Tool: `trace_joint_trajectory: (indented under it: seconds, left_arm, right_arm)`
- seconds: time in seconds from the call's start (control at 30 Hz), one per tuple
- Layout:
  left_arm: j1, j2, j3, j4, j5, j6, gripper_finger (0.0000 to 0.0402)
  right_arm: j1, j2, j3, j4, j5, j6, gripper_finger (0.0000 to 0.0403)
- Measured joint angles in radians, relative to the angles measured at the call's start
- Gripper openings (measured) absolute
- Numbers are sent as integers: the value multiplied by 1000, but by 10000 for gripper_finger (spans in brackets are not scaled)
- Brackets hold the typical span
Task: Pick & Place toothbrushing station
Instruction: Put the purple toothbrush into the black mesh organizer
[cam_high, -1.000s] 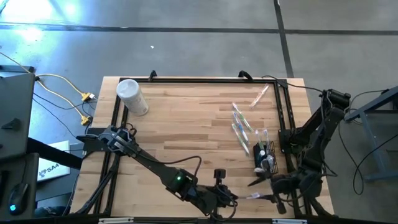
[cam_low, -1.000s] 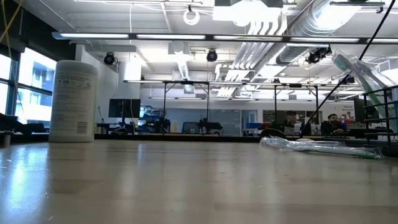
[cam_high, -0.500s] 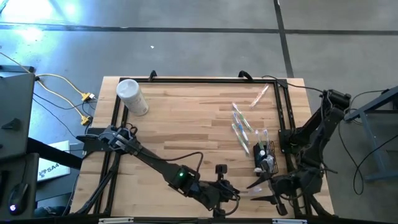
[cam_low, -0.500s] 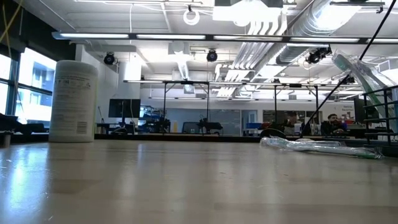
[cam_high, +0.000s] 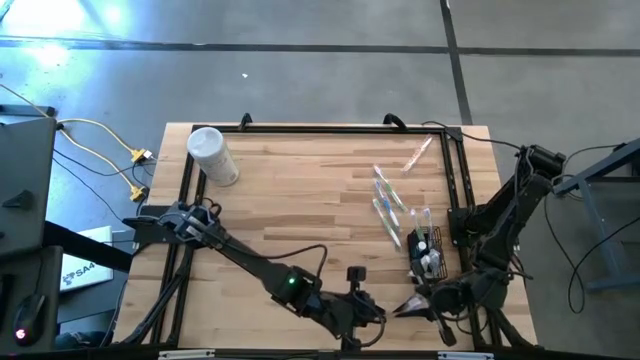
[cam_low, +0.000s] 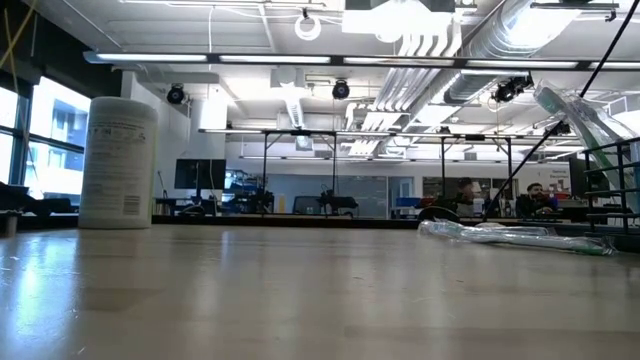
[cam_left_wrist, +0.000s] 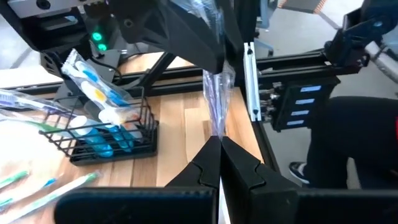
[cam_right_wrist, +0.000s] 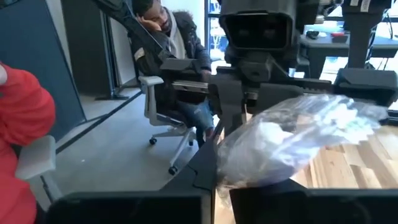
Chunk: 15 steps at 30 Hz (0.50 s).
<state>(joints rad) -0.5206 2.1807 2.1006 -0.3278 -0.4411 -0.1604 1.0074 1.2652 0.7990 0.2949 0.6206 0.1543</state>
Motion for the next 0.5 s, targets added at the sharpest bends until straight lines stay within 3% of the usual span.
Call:
trace_joint_trajectory:
  seconds: [0.27, 0.37, 0.5]
  left_arm:
    - [4, 0, 1, -4, 68, -2, 7]
    - [2, -1, 0, -15, 65, 46, 27]
    - [3, -1, 0, -10, 93, 70, 68]
  right_arm:
    - [47, -17, 0, -24, -8, 76, 10]
    - [94, -52, 0, -107, -23, 140, 9]
    - [162, -89, 1, -228, 33, 273, 9]
